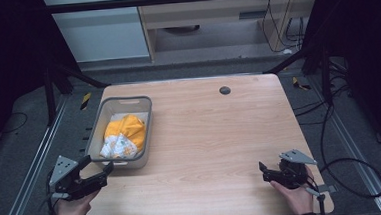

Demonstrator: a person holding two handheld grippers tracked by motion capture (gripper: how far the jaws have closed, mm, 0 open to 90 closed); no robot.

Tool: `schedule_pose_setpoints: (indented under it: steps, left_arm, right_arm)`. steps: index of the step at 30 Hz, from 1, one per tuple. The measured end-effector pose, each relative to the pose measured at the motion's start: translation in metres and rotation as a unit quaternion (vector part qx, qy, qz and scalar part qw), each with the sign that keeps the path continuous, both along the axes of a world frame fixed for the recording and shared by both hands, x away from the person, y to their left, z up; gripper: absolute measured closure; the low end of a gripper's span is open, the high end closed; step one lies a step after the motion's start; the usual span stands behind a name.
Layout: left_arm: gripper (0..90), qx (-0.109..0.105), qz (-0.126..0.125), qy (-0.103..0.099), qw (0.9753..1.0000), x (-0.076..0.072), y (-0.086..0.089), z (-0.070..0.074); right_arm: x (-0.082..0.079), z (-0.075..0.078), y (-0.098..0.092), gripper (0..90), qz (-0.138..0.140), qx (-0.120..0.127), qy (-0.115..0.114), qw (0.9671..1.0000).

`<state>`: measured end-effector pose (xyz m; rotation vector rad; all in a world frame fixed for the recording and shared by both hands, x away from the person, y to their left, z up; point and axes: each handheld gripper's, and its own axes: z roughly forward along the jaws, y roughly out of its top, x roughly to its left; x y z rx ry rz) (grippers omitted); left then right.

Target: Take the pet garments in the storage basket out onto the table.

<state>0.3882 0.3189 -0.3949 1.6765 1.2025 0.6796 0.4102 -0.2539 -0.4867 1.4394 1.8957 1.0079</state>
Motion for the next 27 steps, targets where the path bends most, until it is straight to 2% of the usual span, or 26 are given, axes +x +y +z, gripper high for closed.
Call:
schedule_pose_setpoints:
  steps: [14,27]
  left_arm:
    - [15.4,0.006,0.001,-0.003,1.0,0.014,0.0,0.009]
    - [15.3,0.002,0.007,0.003,1.0,0.028,0.003,0.012]
  right_arm:
    - [0.0,0.0,-0.001,11.6,-0.001,-0.003,-0.003,1.0]
    - [0.001,0.0,-0.001,11.6,0.002,-0.002,-0.003,1.0]
